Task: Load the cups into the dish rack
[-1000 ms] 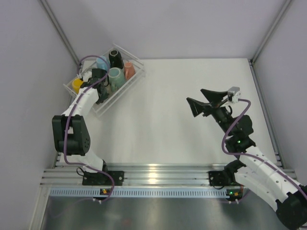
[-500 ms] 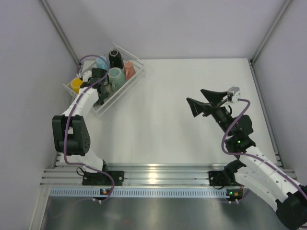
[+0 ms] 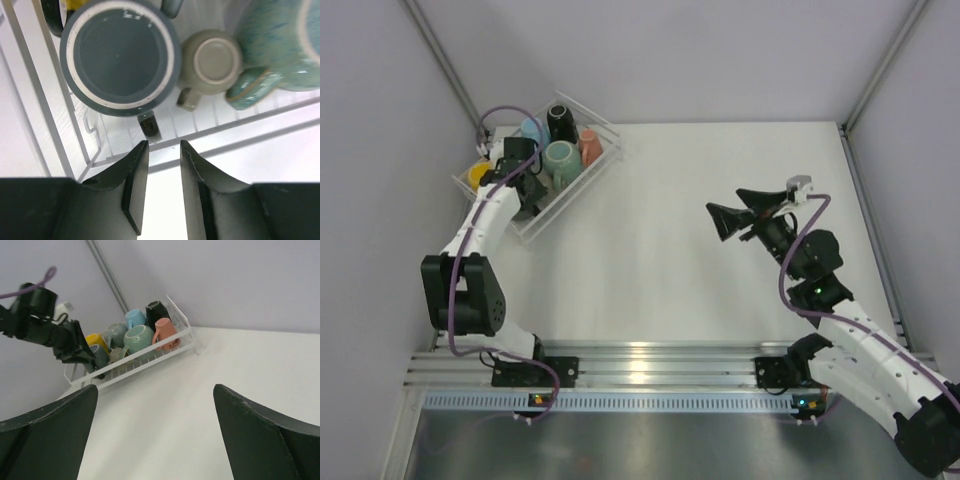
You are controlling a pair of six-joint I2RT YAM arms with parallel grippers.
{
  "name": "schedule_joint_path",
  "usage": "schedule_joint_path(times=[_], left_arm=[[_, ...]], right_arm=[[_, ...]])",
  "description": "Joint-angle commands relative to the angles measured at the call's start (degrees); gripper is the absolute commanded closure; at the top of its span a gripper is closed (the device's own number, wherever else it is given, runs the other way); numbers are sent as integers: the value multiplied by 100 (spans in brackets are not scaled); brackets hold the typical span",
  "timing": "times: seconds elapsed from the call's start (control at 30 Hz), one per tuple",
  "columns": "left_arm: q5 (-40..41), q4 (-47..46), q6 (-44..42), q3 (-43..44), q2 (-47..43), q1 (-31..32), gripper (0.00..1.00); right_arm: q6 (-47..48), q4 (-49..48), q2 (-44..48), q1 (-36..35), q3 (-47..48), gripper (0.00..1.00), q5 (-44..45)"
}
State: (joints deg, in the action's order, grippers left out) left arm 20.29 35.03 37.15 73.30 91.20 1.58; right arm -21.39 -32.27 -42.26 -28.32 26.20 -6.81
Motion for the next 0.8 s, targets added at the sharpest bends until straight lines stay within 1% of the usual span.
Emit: schedule_joint_path(times=[0.0, 0.03, 0.07, 0.1, 0.13, 0.17, 0.2, 0.23, 0.3, 0.33, 0.37, 0.43, 0.47, 0.5, 0.53, 0.57, 0.6, 0.63, 0.7, 0.77], left_arm=[[-262, -224, -260, 465, -647, -9, 62], [-446, -242, -391, 536, -717, -9, 58], [-595, -233, -445, 606, -831, -9, 53], [-719, -233, -515, 746, -893, -9, 48], [-1042, -242, -568, 817, -937, 8, 38], [-1228, -251, -638, 905, -998, 17, 29], [-1404, -259, -752, 958, -1034, 26, 9], [-1814, -294, -822, 1028, -1077, 52, 1], [-2002, -365, -998, 1072, -1139, 122, 1], [-2020, -426, -1068, 1064, -1183, 271, 1], [-2421, -548, -1147, 977, -1270, 368, 1], [-2678, -943, -1280, 801, -1402, 674, 1], [-3037, -1110, -1297, 557, -1568, 763, 1], [-3179, -1512, -1324, 432, -1657, 877, 1], [-3337, -1699, -1315, 292, -1858, 1105, 1], [-3443, -1962, -1280, 116, -1964, 1212, 1], [-3766, -2199, -1237, -207, -2070, 1317, 2], [-3900, -2663, -1210, -376, -2175, 1501, 1], [-4251, -2965, -1114, -692, -2413, 1651, 1], [-4402, -3238, -973, -834, -2571, 1784, 1]], right_arm=[[-172, 1114, -247, 37, 780, 1, 337], [-208, 1440, -448, 37, 973, 1, 477], [-260, 1756, -554, 45, 1367, 1, 540], [-313, 2403, -747, 45, 1553, 1, 601], [-496, 2636, -827, 45, 1868, 1, 654], [-629, 2891, -897, 45, 1993, 1, 863], [-743, 3206, -1002, 45, 2108, 1, 944], [-822, 3444, -1038, 45, 2205, 1, 1005], [-858, 3709, -1109, 45, 2407, 1, 989], [-902, 3780, -1126, 45, 2451, 1, 1032], [-1007, 3859, -1153, 45, 2556, 1, 1085], [-1060, 4270, -1205, 37, 2819, 1, 1295], [-1052, 4456, -1223, 37, 2934, 1, 1374], [-1026, 4614, -1258, 37, 3048, 0, 1462], [-930, 5007, -1293, 45, 3310, 0, 1611], [-833, 5211, -1320, 45, 3470, 1, 1612], [-719, 5405, -1389, 37, 3637, 0, 1604], [-622, 5642, -1434, 45, 3795, 1, 1586], [-376, 6161, -1504, 37, 4182, 1, 1656], [-244, 6495, -1504, 45, 4446, 1, 1823]])
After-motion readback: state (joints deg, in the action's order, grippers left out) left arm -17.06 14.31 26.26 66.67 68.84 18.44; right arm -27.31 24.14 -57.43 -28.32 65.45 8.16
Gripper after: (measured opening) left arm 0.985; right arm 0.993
